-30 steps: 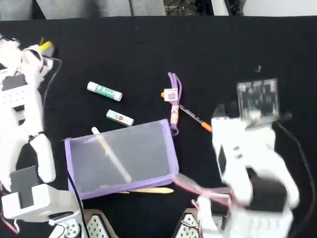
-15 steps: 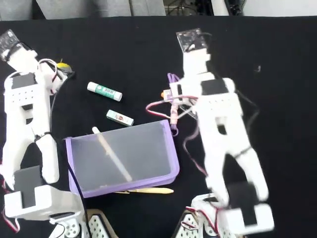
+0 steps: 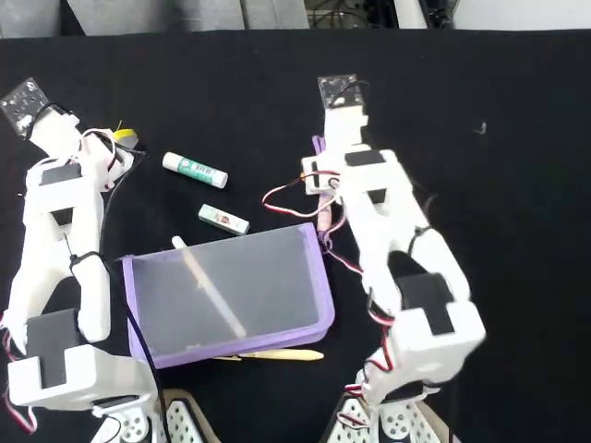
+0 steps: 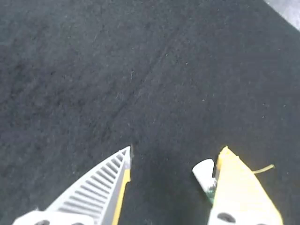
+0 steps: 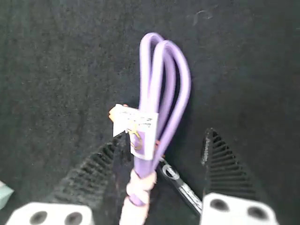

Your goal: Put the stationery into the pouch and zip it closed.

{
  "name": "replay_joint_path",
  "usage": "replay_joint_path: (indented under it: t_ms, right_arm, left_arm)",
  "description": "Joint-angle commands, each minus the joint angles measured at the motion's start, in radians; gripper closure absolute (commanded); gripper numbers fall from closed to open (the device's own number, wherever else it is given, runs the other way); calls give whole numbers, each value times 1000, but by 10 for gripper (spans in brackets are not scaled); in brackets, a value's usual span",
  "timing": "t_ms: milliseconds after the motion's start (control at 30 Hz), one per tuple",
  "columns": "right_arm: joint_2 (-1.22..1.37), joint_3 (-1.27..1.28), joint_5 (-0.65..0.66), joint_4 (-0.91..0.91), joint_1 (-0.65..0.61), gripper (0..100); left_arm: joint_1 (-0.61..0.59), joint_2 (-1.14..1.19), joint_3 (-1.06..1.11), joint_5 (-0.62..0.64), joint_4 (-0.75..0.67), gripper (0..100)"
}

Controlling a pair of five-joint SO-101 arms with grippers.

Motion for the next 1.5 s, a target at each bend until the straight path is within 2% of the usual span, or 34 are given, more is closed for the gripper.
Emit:
replay_joint_path:
  t_ms: [0,367,467,533,867,1133,1467]
  right_arm:
    - [87,-88,-6,-40,-29,747]
    - [298,-355,-8,144,-28,751]
    - [303,-371,-6,155,-26,820]
    - [300,-375,-5,157,-25,855]
    - [110,-375,-5,224,-23,856]
    - [38,-366,-8,192,127,856]
    - [176,-369,-6,104,104,857]
  left_arm:
    - [13,-46,-8,3,-21,711]
    - [16,-46,5,8,-23,711]
    - [30,-46,7,5,-23,711]
    - [31,-46,7,6,-23,711]
    - [28,-46,7,3,-23,711]
    - [30,-46,7,3,-26,711]
    - [30,-46,130,3,-241,711]
